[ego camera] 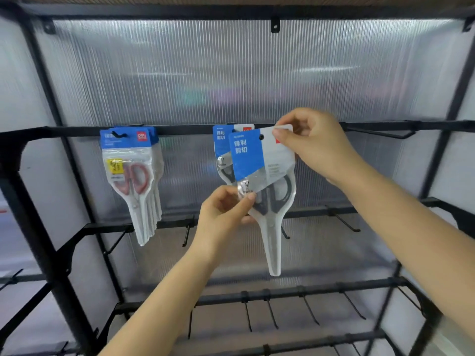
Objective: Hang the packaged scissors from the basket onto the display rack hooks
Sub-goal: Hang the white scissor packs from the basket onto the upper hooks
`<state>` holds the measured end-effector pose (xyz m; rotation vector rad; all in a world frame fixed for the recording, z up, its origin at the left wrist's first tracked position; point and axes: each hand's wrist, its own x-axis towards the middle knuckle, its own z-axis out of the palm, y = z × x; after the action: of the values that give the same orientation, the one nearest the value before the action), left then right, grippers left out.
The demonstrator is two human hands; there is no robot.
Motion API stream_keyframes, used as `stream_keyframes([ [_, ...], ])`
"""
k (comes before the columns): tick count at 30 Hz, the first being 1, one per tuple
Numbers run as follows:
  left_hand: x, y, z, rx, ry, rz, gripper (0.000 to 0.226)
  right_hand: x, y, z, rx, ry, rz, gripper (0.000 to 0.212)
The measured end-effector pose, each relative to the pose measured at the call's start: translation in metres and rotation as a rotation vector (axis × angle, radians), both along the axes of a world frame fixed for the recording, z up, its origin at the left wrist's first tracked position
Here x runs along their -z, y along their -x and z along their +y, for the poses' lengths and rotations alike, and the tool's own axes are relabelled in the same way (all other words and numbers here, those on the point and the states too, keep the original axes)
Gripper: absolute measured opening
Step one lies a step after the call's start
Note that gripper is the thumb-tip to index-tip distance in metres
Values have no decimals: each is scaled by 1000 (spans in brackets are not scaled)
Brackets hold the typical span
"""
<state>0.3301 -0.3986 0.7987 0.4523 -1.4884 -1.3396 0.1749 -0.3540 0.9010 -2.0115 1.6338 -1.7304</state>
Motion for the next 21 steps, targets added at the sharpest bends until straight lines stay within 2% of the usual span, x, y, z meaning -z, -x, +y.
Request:
stream_keyframes([
  [3,1,1,-2,-12,-4,-8,2,3,0,-8,40,-13,-15,20],
  [7,6,2,-7,-38,-38,-14,1,13,0,-19,117,-15,3,2],
  [13,7,13,-34,-133,-93,-32,3,20,0,-47,206,63,36,11],
  [17,5,22,-63,-228,-139,-66,8,25,-2,-67,296,109,196,15],
  [21,2,30,-93,-338,-183,-83,12,27,-3,-84,389,32,409,26],
])
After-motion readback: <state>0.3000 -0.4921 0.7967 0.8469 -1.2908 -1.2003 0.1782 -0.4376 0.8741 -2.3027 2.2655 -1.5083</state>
